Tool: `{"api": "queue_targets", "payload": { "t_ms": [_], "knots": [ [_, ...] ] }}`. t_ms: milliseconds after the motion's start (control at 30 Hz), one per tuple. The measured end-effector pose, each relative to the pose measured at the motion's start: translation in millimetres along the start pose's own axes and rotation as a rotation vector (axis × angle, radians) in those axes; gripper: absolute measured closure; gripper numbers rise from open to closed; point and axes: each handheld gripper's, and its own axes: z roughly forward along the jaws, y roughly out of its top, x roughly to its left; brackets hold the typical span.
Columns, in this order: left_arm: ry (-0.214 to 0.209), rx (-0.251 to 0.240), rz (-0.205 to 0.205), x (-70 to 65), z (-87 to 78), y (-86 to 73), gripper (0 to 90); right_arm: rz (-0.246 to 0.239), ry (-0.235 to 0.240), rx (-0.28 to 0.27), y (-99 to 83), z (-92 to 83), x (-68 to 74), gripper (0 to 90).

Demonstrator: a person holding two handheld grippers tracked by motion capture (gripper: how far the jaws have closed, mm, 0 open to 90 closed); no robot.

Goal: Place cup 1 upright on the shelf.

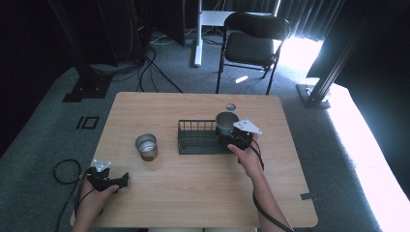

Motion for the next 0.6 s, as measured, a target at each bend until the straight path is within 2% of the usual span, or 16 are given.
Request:
{"api": "queue_targets", "payload": {
  "t_ms": [367, 600],
  "knots": [
    [0.001, 0.002, 0.000, 0.0, -0.1, 0.0, 0.7, -0.032, 0.006, 0.005, -7.4, -18.8, -1.8, 11.5],
    [0.000, 0.001, 0.000, 0.0, -0.1, 0.0, 0.7, -0.035, 0.000, 0.014, -17.1, -31.7, -6.9, 11.5]
  ]
}}
